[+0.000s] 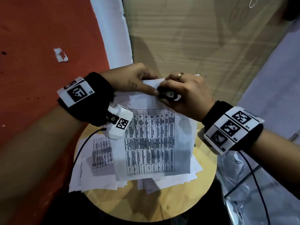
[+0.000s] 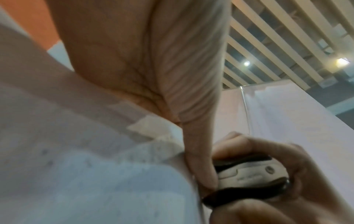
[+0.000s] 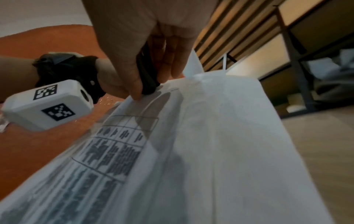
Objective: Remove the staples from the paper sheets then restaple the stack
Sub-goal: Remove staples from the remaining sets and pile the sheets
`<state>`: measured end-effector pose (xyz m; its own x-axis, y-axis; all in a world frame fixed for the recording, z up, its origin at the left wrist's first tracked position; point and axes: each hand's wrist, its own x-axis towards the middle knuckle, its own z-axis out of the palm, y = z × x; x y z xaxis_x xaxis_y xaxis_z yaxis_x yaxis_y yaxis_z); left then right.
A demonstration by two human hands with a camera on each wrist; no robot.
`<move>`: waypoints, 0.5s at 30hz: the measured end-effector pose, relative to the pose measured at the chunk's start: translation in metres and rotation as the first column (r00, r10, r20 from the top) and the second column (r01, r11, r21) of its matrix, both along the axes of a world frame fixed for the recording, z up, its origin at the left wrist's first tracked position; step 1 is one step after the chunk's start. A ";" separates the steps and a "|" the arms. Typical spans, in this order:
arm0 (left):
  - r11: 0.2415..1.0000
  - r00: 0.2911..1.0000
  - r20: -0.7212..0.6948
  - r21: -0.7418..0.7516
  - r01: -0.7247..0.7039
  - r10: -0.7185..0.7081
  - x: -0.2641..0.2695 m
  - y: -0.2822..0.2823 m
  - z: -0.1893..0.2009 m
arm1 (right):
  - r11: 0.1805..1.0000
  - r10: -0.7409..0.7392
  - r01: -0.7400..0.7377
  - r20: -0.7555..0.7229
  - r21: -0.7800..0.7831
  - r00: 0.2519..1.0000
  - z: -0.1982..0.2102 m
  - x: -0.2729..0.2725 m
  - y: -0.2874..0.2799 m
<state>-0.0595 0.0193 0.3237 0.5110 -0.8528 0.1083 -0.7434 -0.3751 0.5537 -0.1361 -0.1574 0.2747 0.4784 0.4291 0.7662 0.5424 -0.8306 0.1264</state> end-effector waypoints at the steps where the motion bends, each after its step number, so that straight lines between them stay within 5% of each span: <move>1: 0.999 0.999 -0.039 -0.040 0.012 -0.014 -0.001 0.001 -0.001 | 0.999 -0.006 0.006 0.005 0.041 1.000 -0.002 -0.001 -0.001; 6: 0.985 0.991 -0.130 -0.174 -0.005 -0.018 -0.004 0.003 -0.006 | 0.954 0.056 -0.039 -0.049 0.298 0.997 -0.009 -0.003 -0.002; 15: 0.973 0.994 -0.094 -0.220 -0.078 0.058 -0.002 0.003 -0.009 | 0.856 0.140 -0.088 -0.064 0.509 0.988 -0.021 -0.003 0.004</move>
